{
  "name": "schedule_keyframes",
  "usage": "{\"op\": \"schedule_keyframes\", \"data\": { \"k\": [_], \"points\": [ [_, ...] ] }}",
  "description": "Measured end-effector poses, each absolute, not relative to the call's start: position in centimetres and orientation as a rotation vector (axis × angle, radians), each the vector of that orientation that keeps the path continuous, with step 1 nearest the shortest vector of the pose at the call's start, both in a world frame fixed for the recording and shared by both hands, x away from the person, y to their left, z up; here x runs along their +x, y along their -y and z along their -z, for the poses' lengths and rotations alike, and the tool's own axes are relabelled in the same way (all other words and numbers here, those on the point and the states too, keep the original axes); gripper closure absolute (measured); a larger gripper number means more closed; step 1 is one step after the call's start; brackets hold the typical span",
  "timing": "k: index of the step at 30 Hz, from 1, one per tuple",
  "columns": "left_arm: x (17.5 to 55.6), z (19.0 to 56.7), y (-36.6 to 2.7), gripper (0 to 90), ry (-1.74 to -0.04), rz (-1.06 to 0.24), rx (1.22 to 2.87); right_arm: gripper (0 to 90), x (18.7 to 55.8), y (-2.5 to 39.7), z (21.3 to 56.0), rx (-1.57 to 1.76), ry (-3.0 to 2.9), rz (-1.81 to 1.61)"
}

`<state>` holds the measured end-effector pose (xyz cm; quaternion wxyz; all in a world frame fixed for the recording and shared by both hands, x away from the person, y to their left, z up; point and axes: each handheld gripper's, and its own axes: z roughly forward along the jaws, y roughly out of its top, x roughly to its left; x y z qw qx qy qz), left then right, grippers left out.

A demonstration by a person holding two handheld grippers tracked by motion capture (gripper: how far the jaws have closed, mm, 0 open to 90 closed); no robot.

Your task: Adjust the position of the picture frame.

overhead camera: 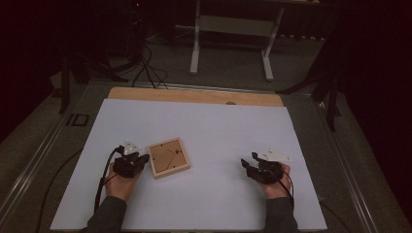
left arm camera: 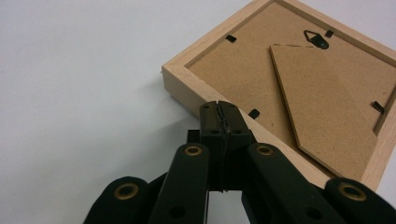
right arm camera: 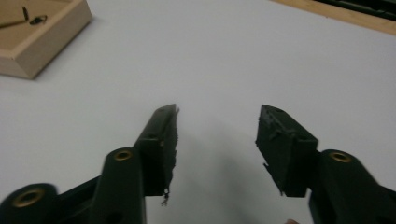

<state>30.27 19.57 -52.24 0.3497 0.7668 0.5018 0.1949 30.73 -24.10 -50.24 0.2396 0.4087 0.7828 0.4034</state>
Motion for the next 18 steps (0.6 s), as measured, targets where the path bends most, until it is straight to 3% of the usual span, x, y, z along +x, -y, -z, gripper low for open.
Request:
{"op": "schedule_keyframes", "data": {
  "k": [8,14,18],
  "points": [
    [30.7,52.4,-18.5,89.6,-1.270,-0.513,1.991,62.0,30.2,23.5,49.3,1.128,-2.083,-1.154],
    [30.9,52.5,-16.8,89.6,-1.219,-0.503,2.002,80.7,30.5,21.2,48.9,1.096,-2.095,-1.169],
    [31.0,52.5,-16.3,89.6,-1.211,-0.503,2.009,87.3,30.9,19.5,49.0,1.054,-2.127,-1.167]
  ]
}}
